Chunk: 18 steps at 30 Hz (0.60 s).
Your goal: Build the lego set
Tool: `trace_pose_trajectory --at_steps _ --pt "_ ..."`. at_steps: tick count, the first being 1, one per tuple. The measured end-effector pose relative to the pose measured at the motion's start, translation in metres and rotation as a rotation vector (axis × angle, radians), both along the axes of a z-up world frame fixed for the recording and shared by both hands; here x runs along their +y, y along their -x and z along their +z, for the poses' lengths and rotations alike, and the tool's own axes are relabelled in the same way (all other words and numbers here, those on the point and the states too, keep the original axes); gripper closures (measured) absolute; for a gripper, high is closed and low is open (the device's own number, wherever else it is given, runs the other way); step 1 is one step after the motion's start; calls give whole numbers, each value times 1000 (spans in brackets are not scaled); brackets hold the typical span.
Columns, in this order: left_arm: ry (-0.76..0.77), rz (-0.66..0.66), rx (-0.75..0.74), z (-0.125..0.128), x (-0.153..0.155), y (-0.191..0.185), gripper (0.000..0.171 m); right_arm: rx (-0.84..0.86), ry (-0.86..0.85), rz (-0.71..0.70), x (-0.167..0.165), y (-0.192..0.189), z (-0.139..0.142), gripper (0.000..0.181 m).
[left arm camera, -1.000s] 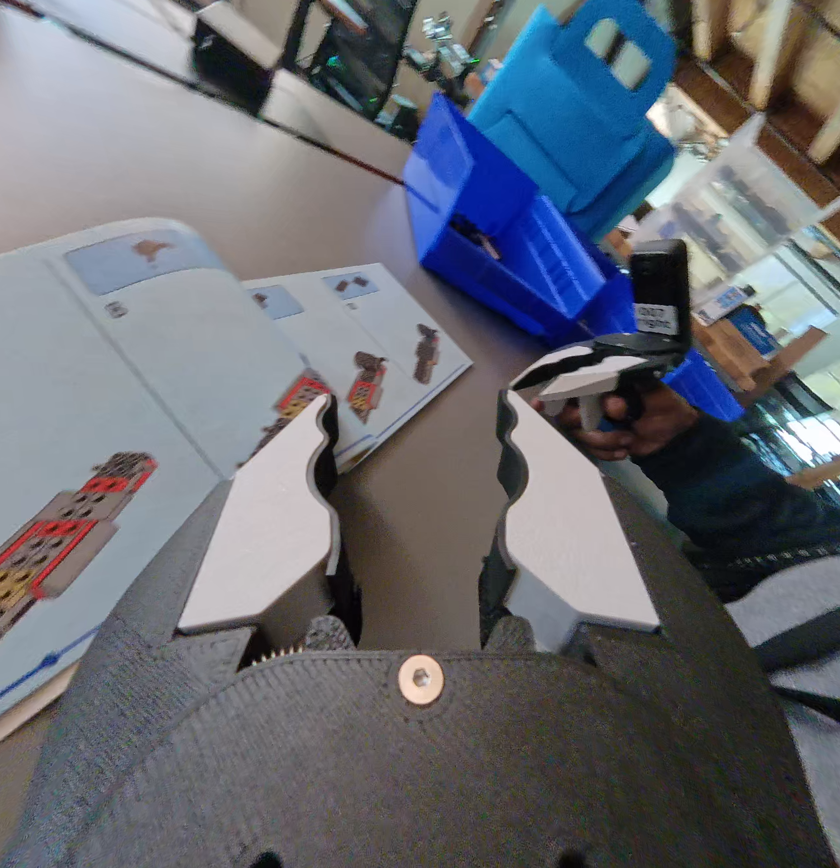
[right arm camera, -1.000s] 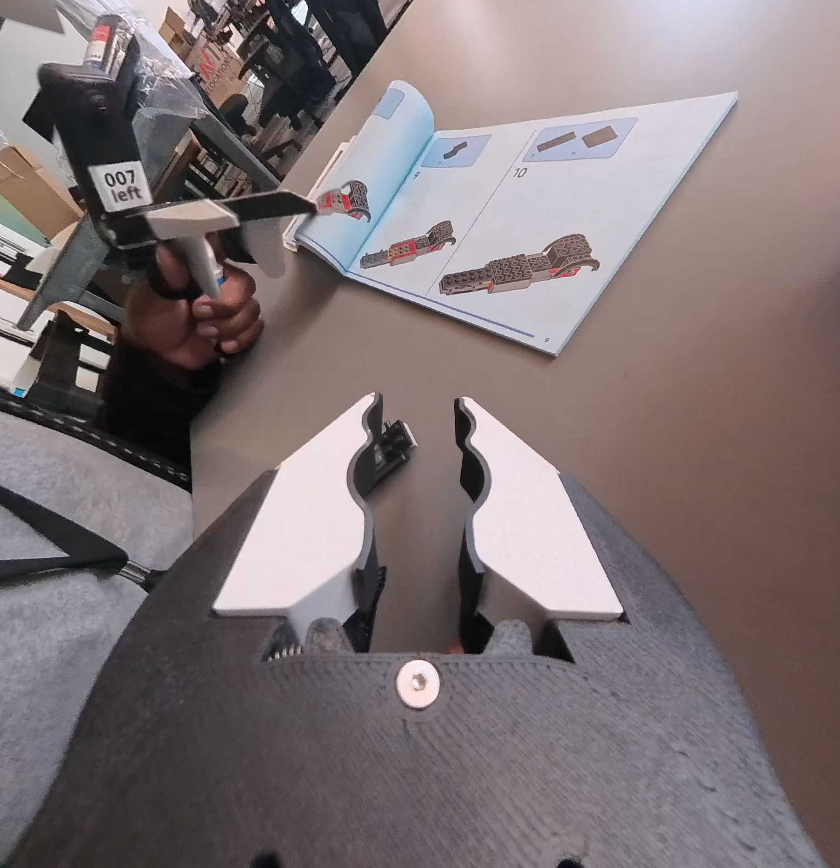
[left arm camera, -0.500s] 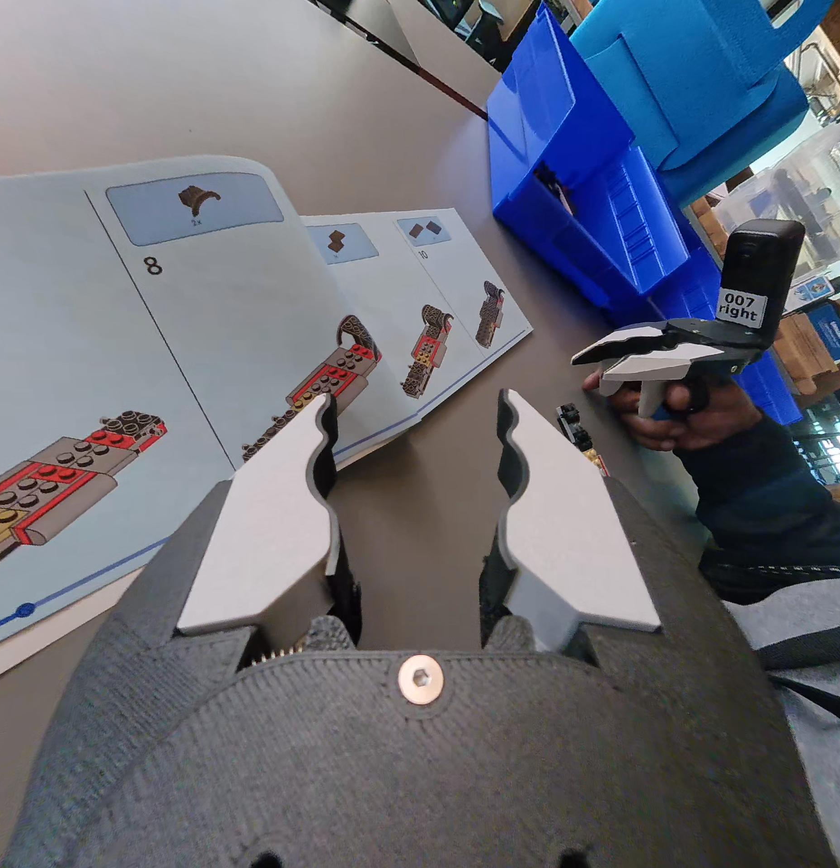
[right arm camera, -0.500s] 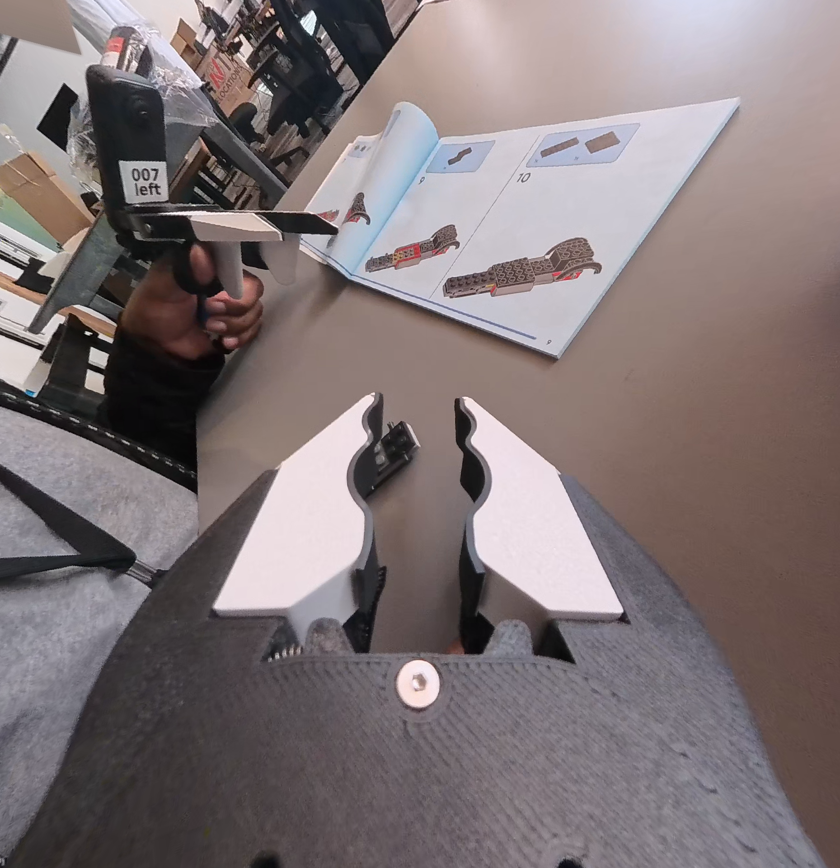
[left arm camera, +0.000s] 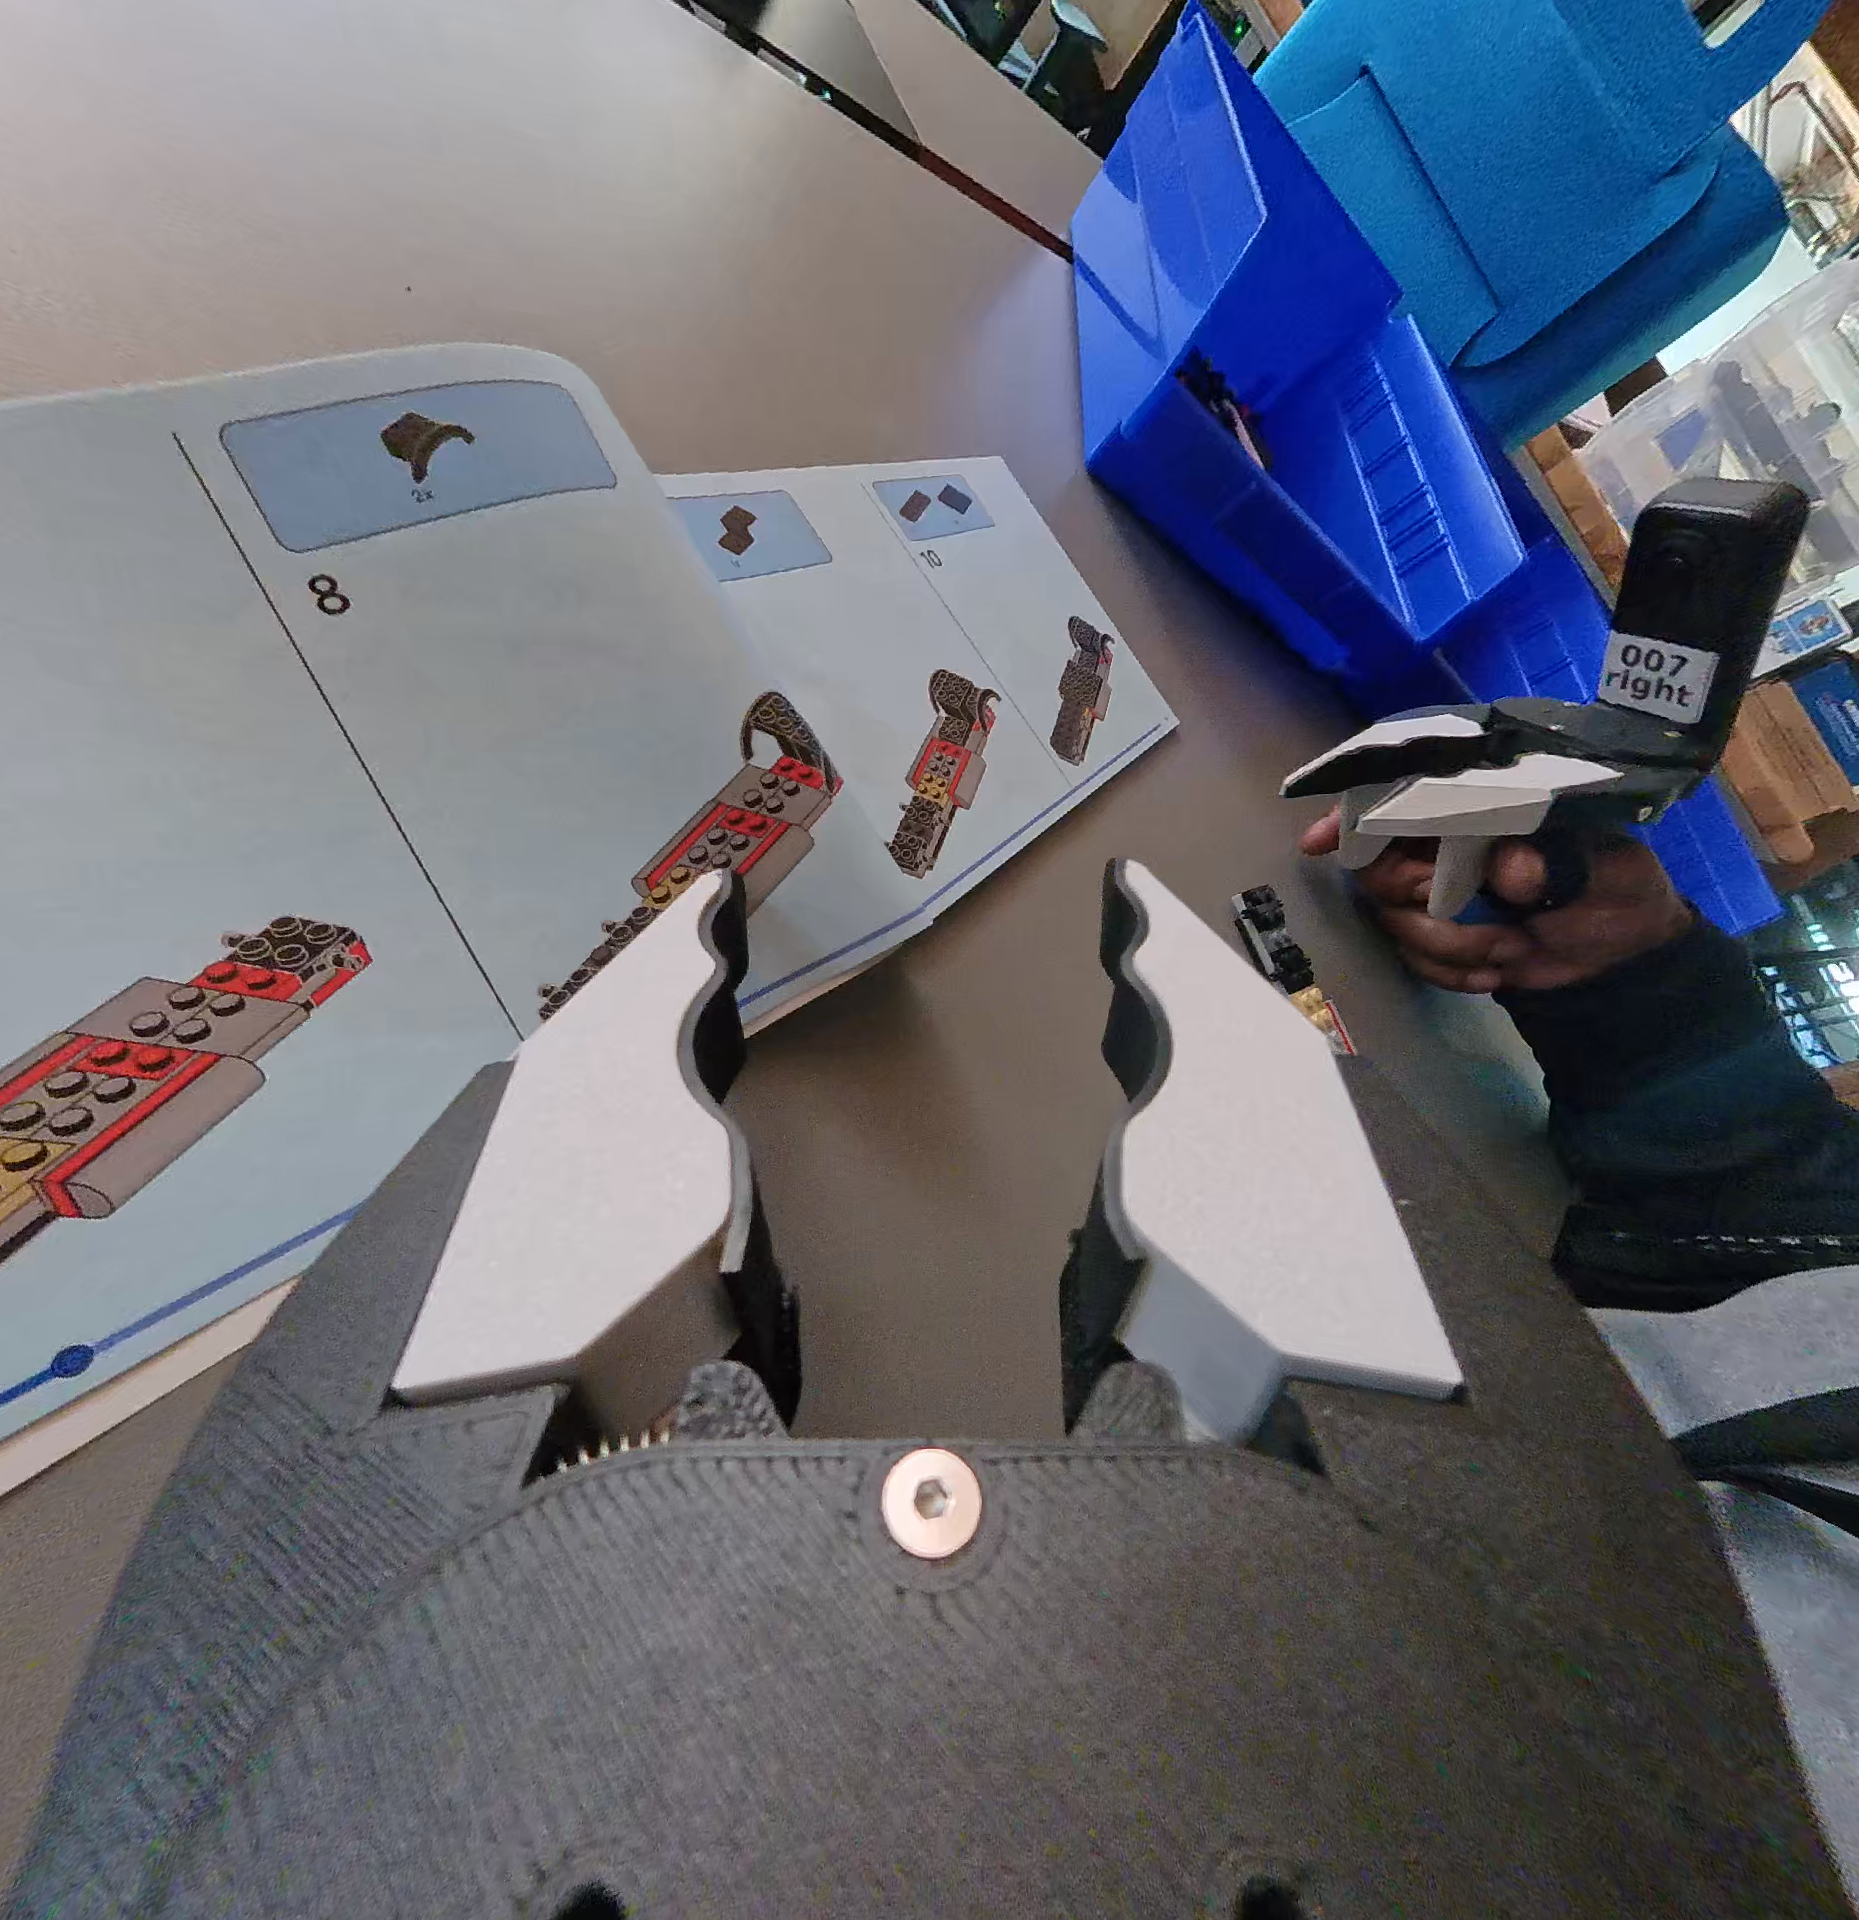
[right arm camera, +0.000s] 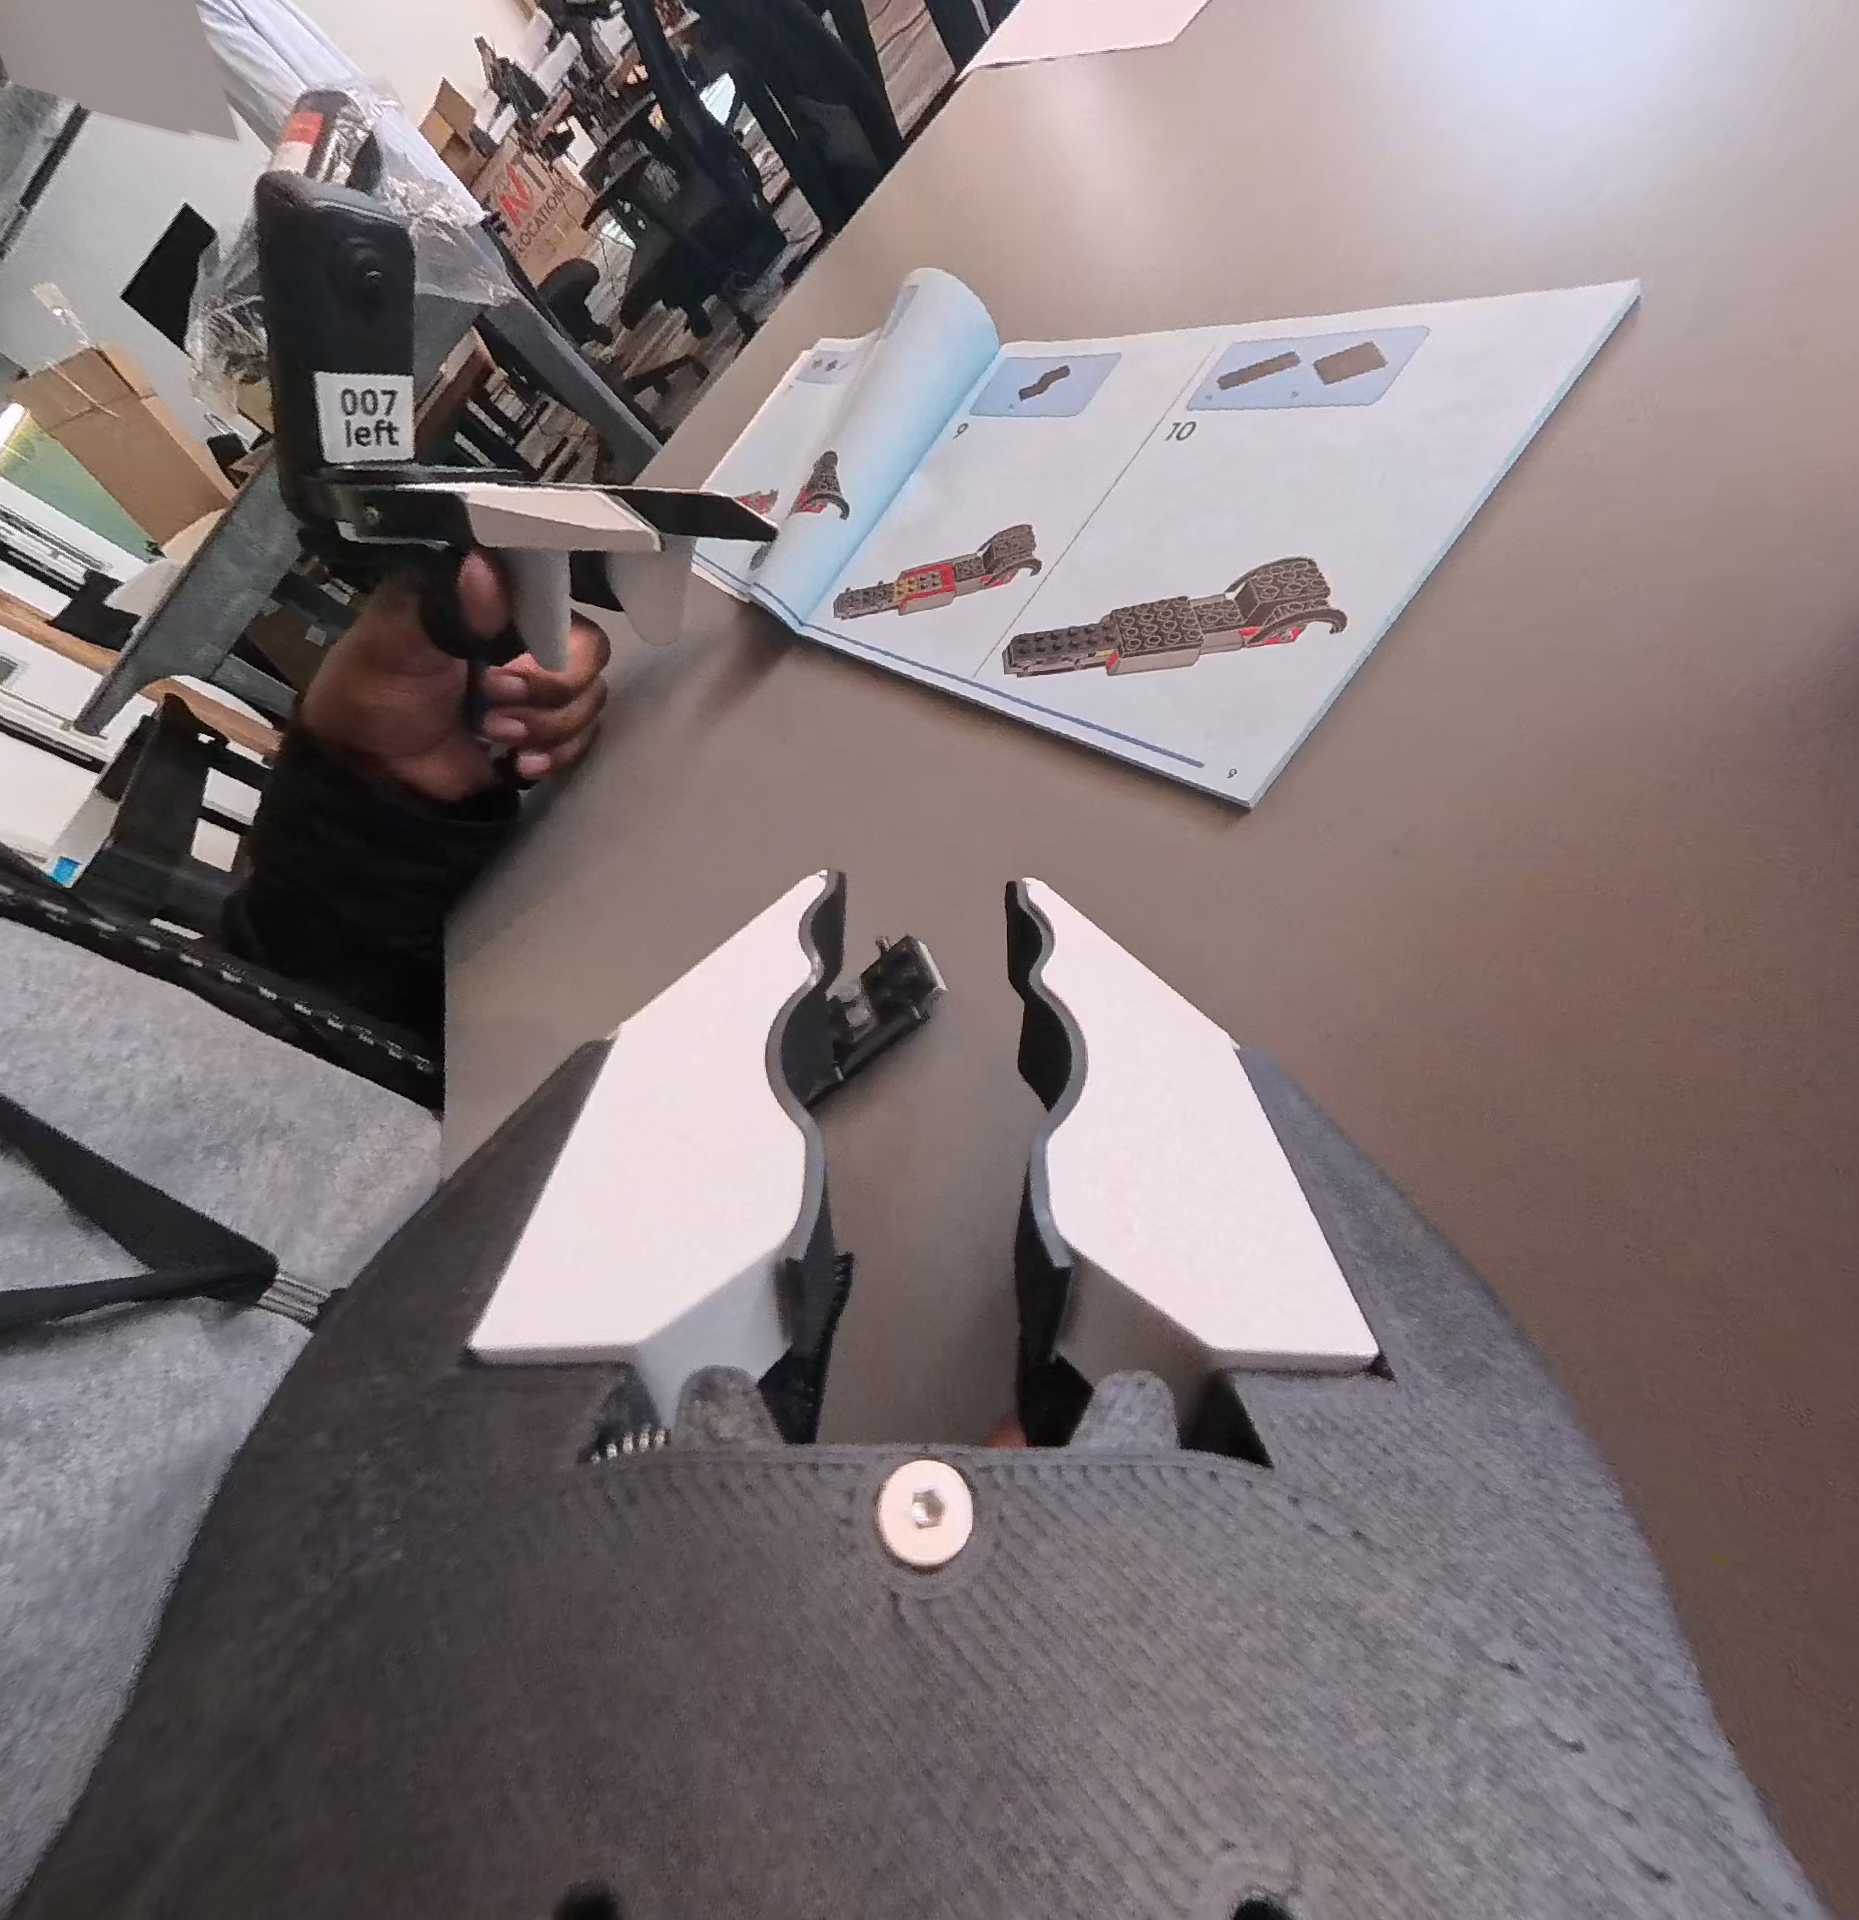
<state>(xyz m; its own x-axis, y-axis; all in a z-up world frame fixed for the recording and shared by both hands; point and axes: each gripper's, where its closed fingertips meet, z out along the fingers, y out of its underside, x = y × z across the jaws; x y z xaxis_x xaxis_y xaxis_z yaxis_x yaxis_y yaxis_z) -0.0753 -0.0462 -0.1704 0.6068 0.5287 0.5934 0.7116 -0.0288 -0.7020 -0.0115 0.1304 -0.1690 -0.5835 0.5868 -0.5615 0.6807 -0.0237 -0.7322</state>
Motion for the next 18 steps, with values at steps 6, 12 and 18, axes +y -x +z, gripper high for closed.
trace_pose_trajectory --at_steps 6,12,18 --pt "19 7 9 -1 0 0 103 28 10 3 1 -3 4 147" --pt "31 12 17 -2 1 1 103 55 22 11 0 -5 8 147" --pt "-27 16 61 10 1 0 103 88 48 7 2 -7 14 146"
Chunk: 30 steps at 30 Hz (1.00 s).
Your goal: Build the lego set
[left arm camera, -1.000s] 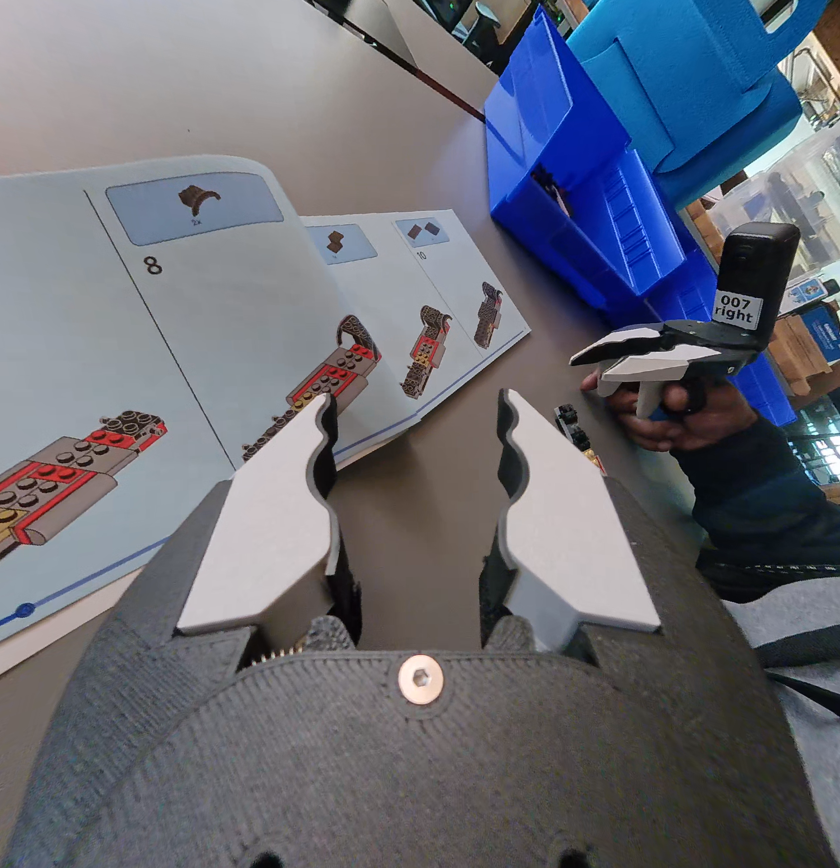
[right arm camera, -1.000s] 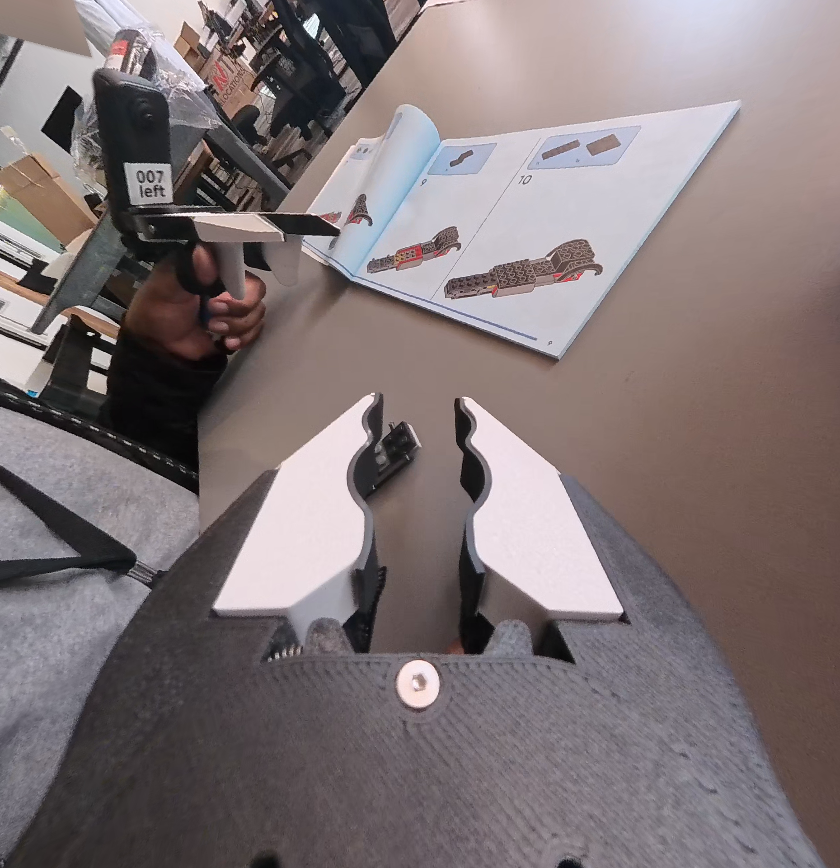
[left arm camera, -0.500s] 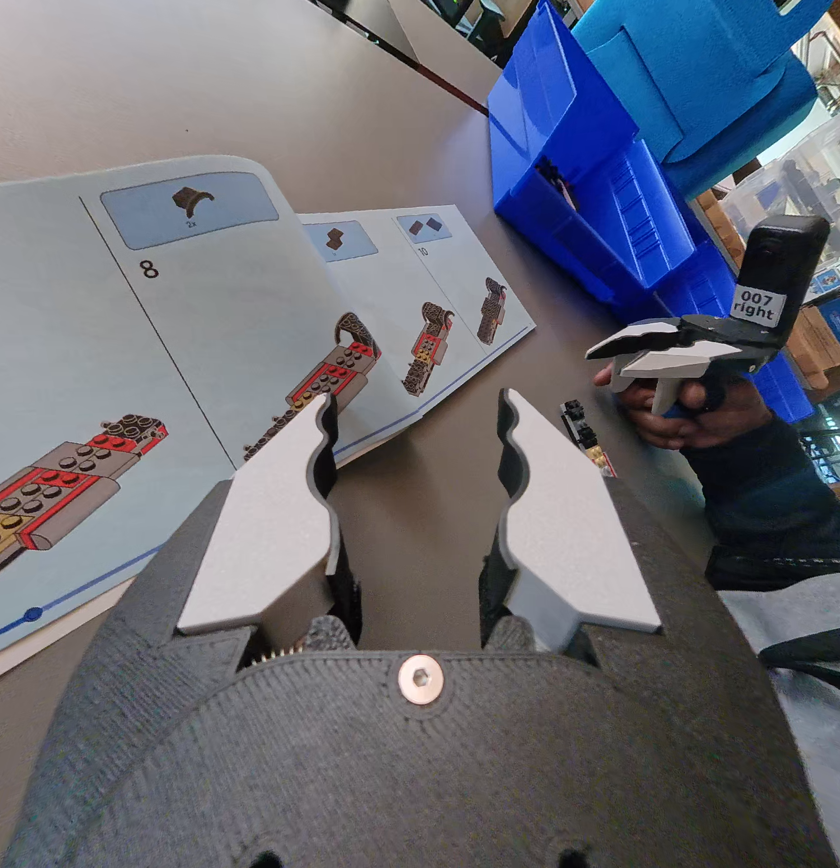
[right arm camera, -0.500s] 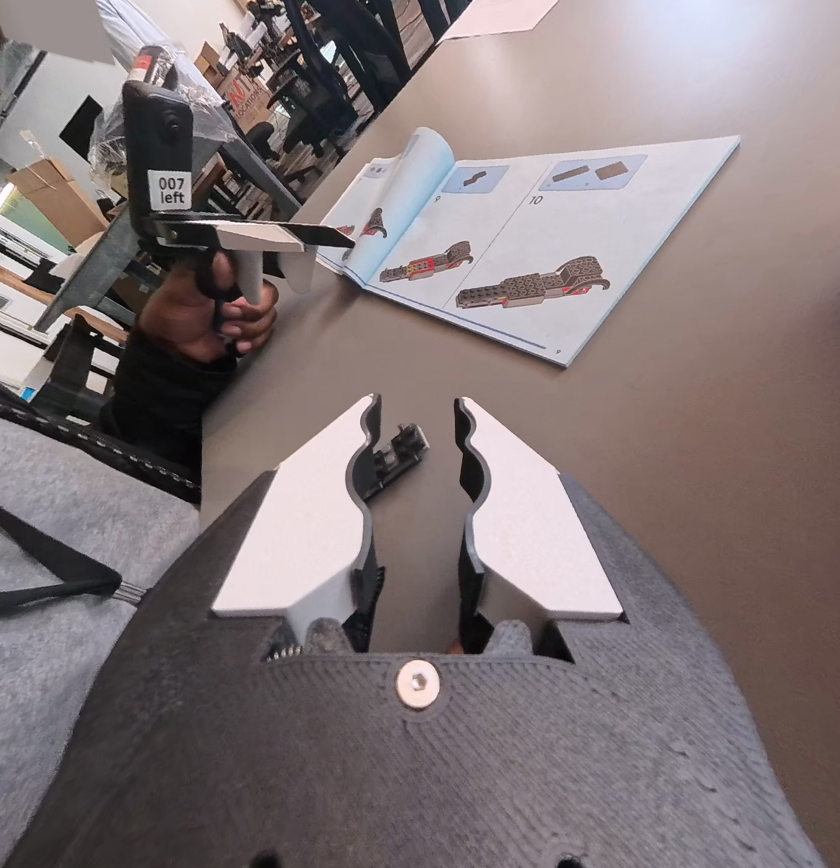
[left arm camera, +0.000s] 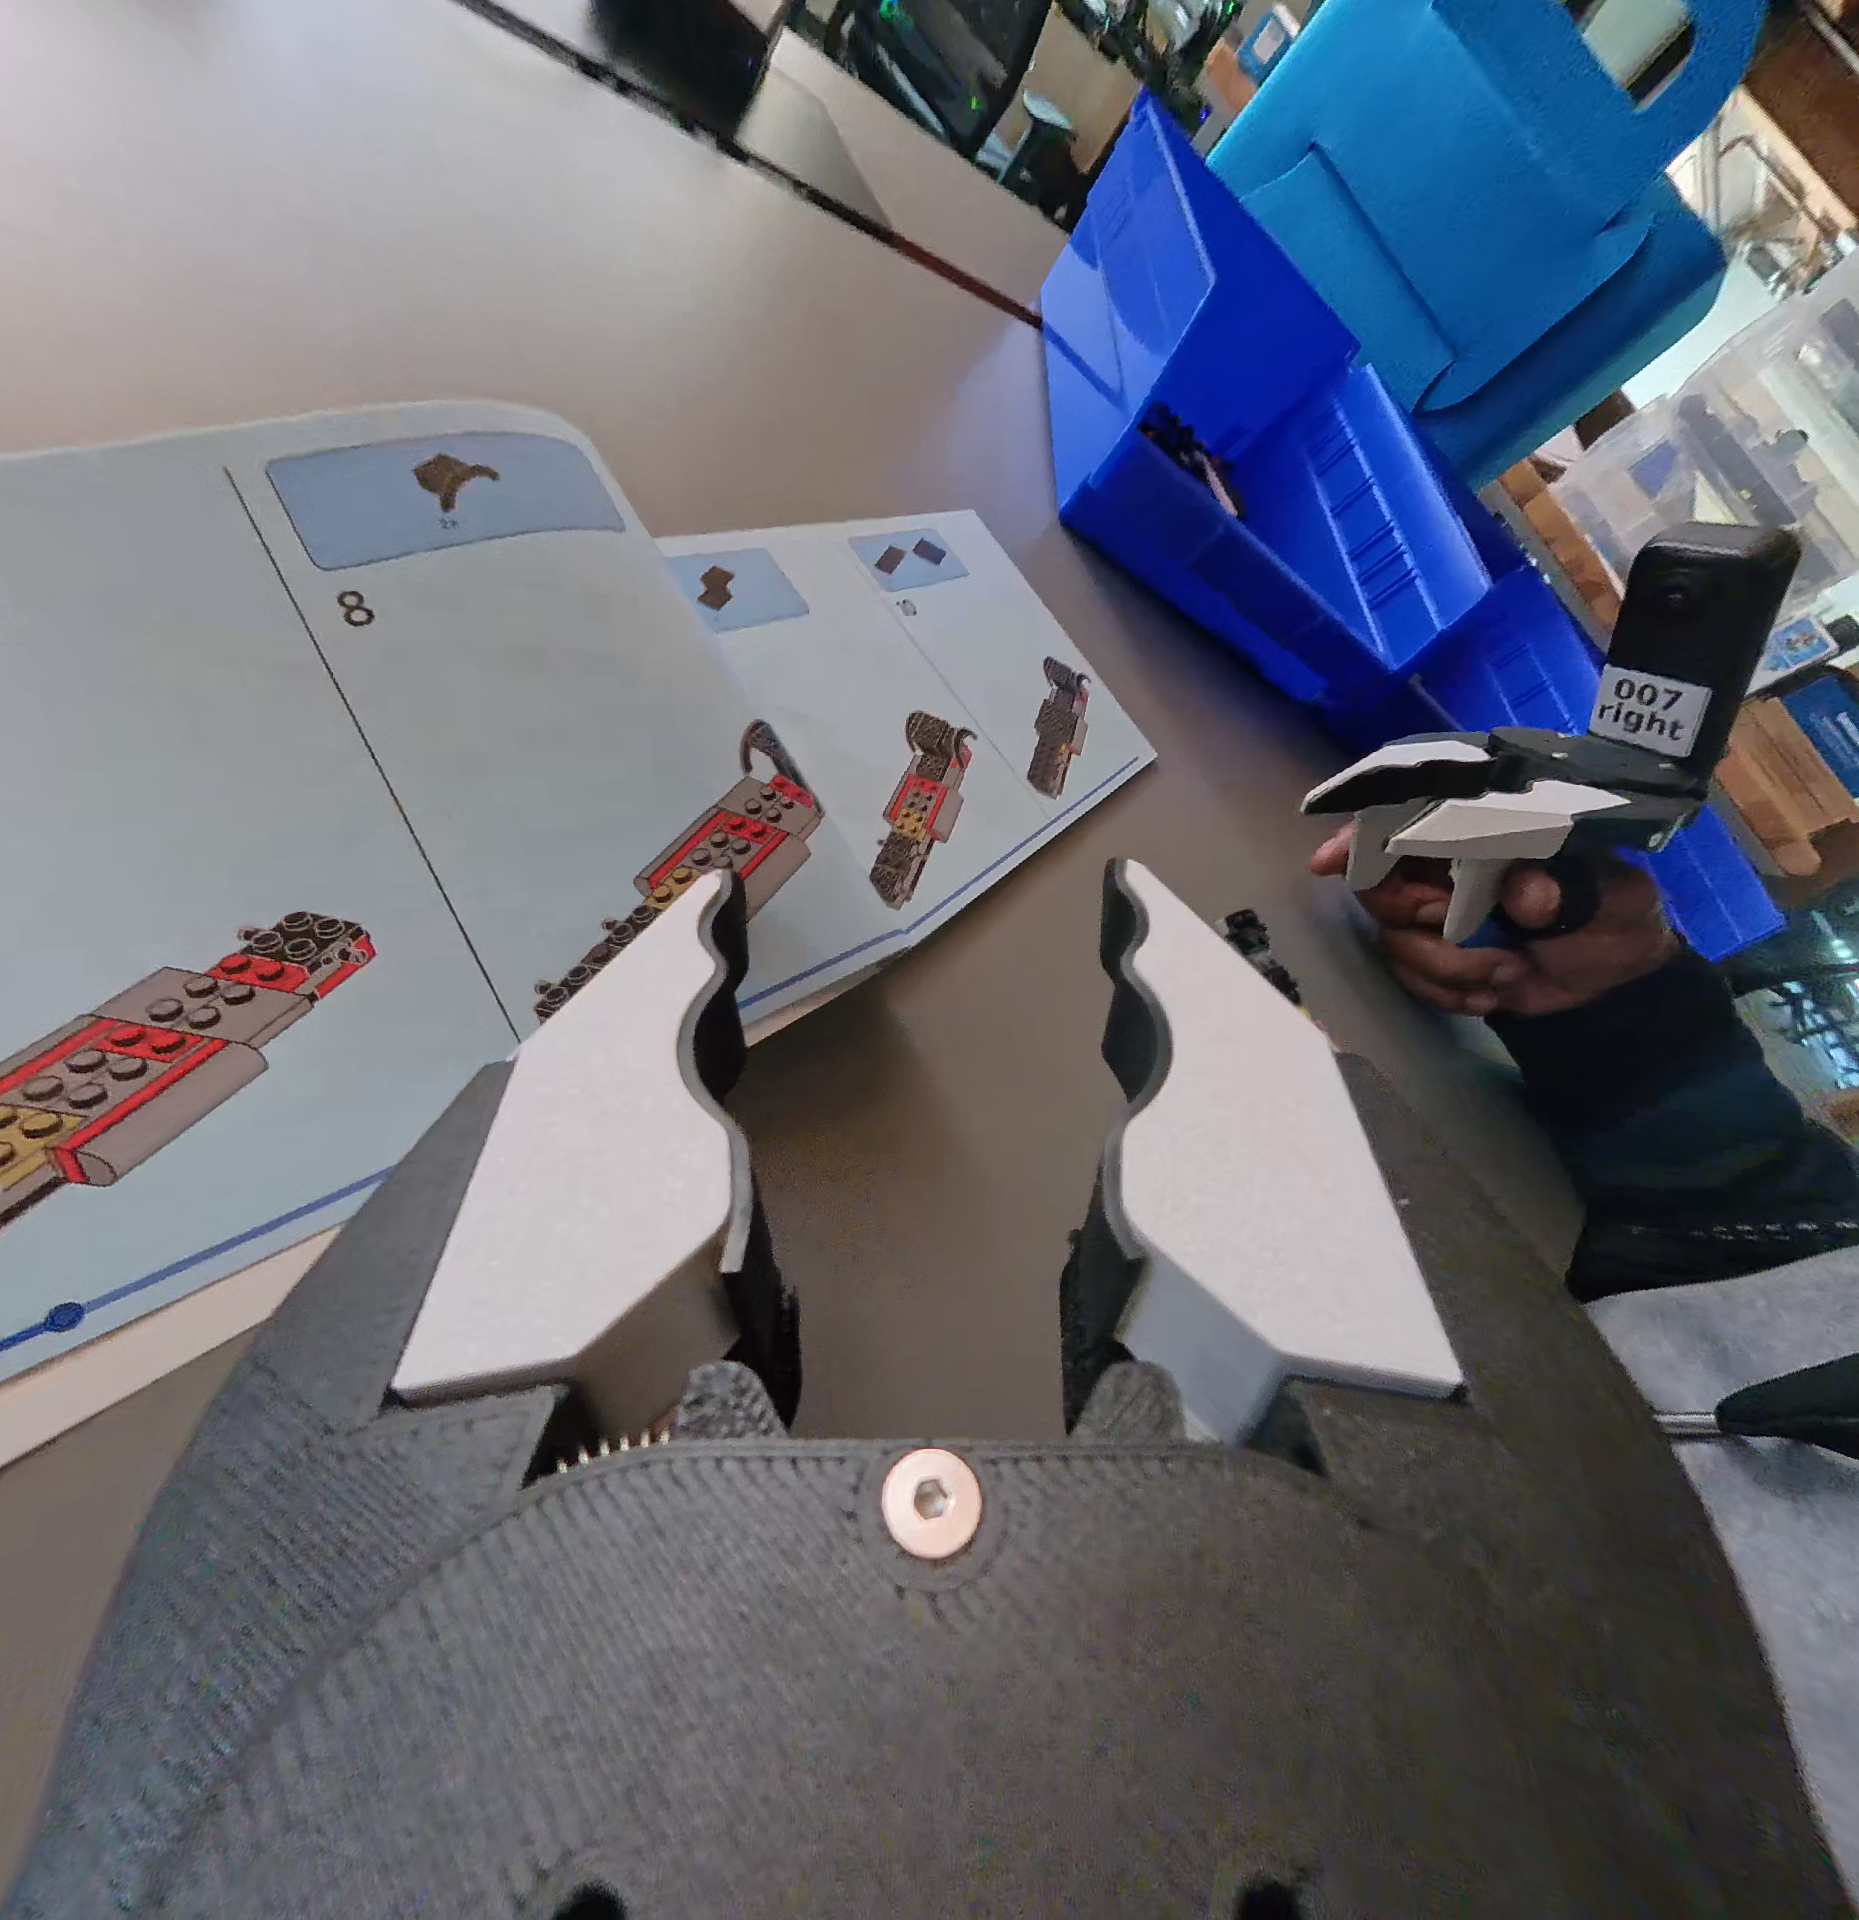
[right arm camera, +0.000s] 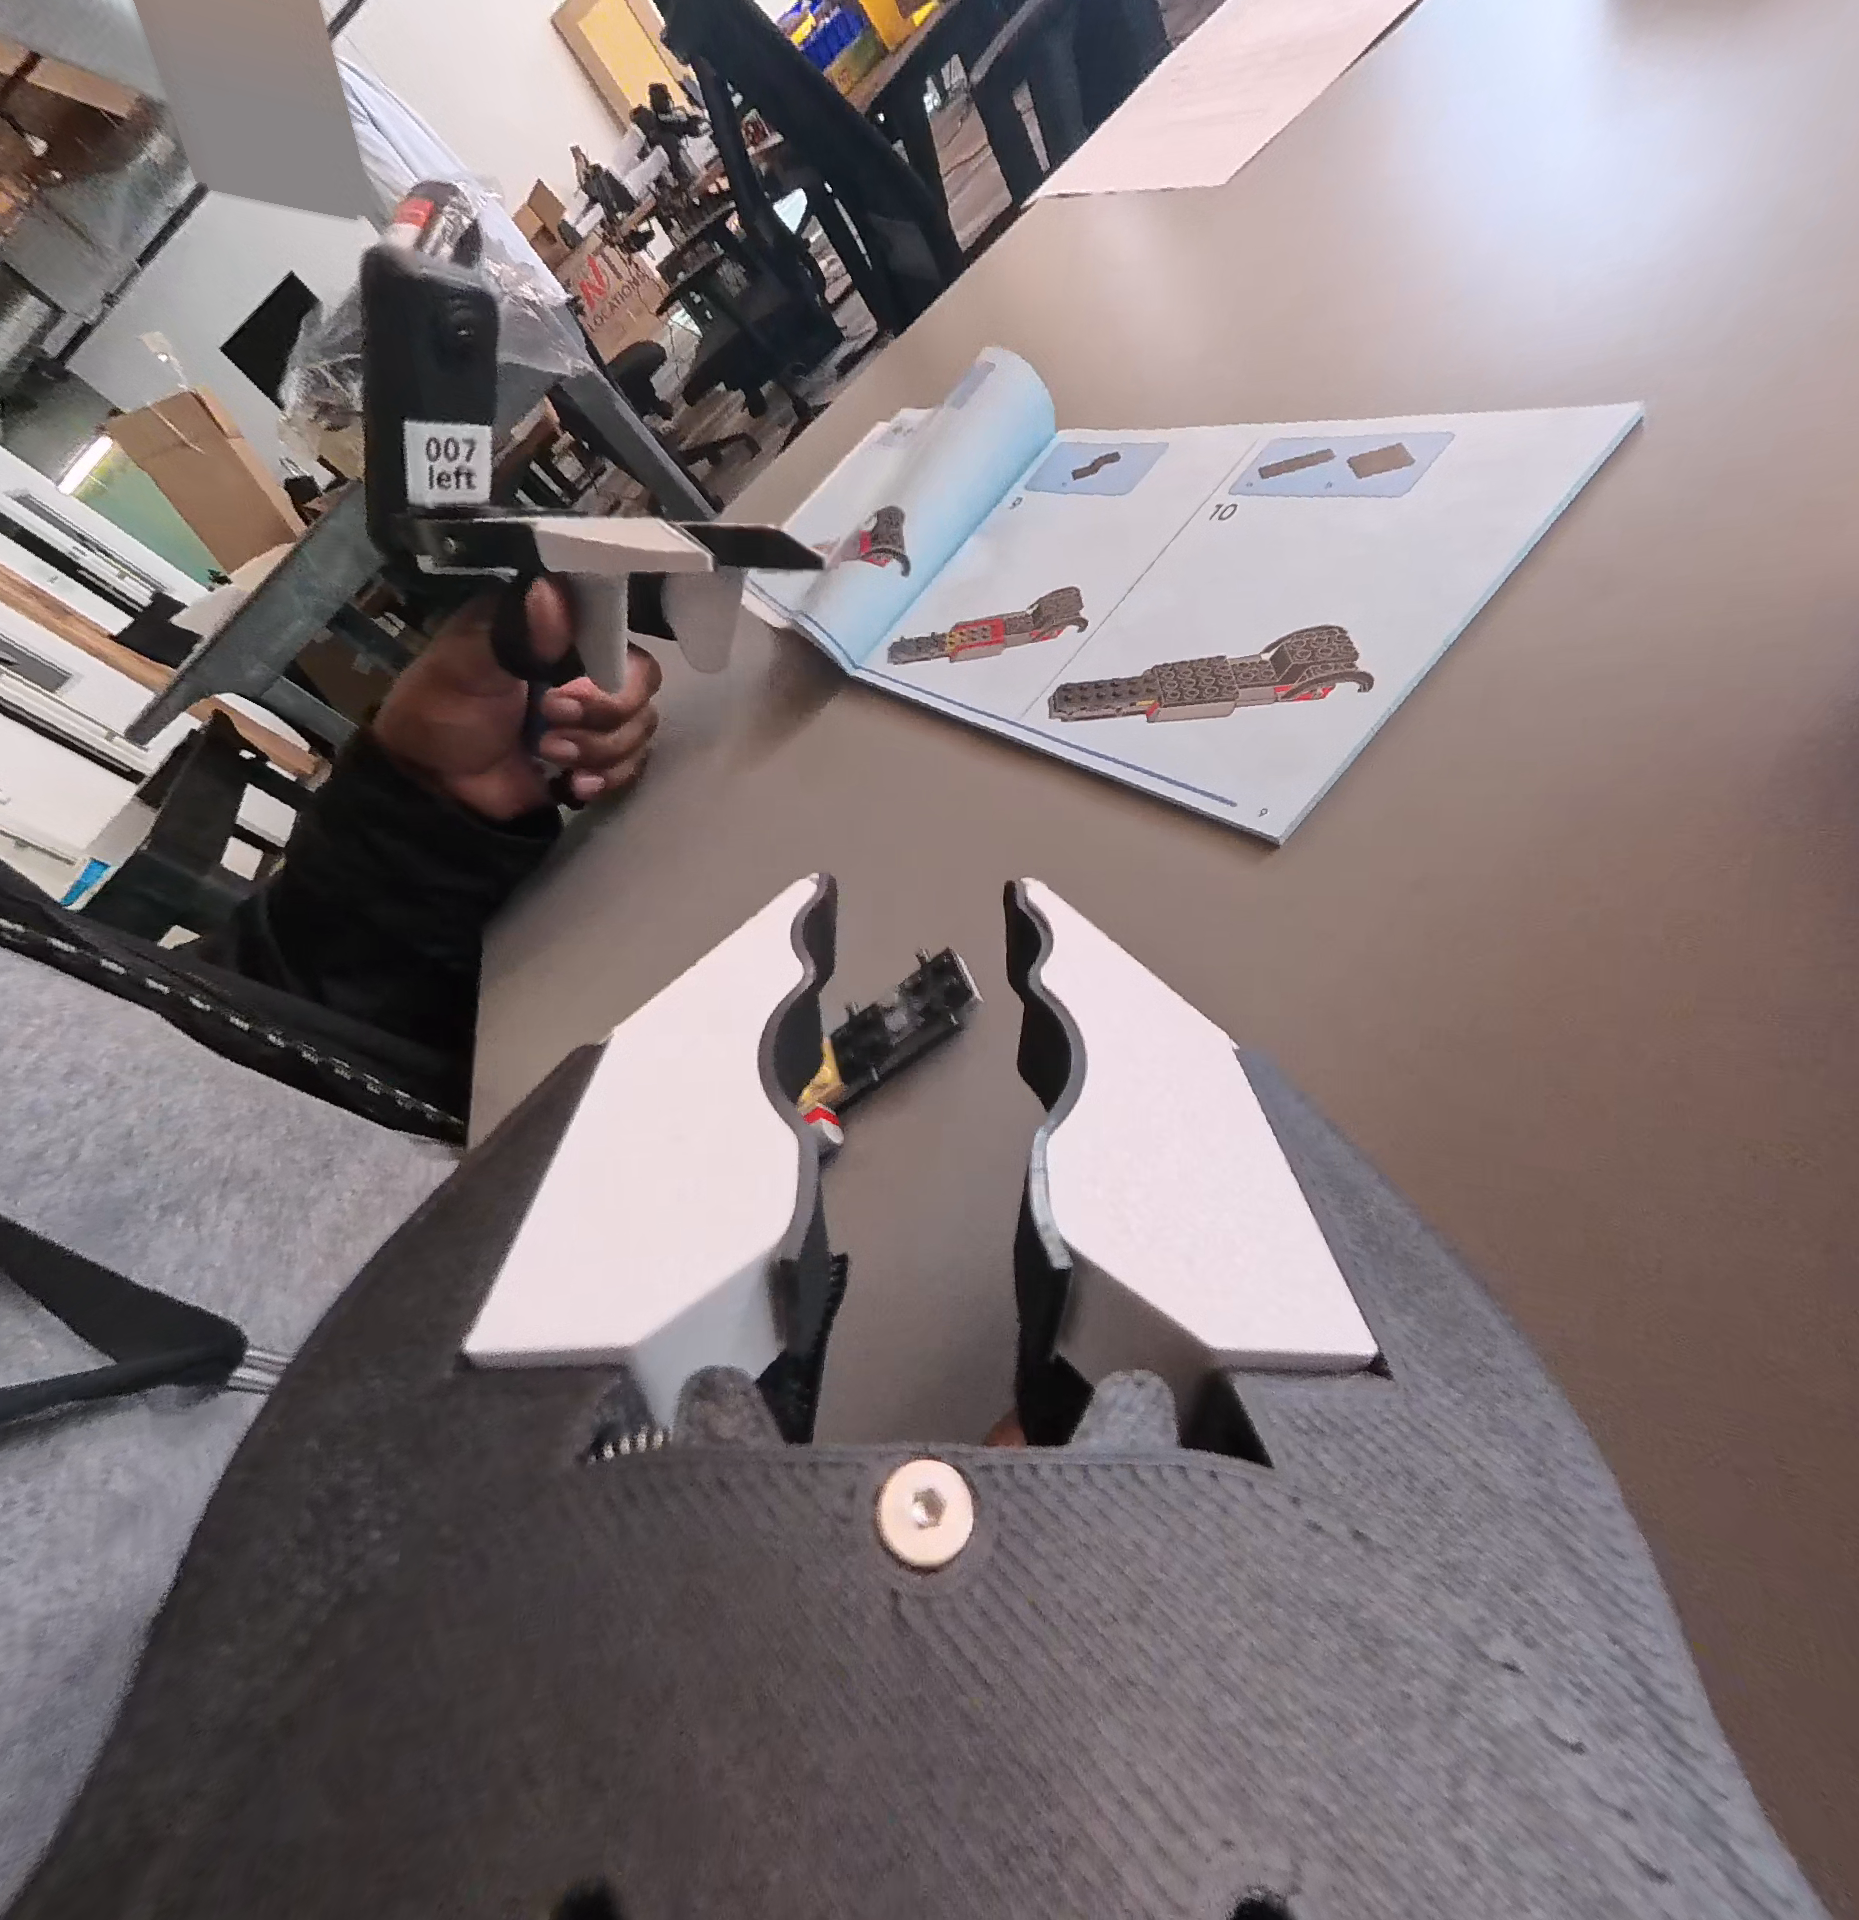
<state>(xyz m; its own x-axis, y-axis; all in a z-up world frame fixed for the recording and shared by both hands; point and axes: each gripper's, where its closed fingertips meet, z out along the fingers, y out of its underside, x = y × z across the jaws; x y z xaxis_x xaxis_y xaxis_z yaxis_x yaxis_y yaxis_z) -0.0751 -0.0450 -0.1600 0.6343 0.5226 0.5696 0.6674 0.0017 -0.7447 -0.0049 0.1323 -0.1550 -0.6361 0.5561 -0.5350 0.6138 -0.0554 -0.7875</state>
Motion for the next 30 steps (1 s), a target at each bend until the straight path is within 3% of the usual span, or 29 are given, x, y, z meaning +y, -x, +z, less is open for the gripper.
trace_pose_trajectory --at_steps 4,9,16,30 --pt "-48 -25 51 12 16 -12 104 39 24 -23 4 -1 7 146" --pt "-72 -116 110 18 66 -40 106 75 48 -69 16 -6 13 146" --pt "8 -188 184 13 121 -58 109 103 101 -127 40 -19 21 146" --pt "83 -186 151 0 133 -51 111 110 172 -127 54 -29 29 146"
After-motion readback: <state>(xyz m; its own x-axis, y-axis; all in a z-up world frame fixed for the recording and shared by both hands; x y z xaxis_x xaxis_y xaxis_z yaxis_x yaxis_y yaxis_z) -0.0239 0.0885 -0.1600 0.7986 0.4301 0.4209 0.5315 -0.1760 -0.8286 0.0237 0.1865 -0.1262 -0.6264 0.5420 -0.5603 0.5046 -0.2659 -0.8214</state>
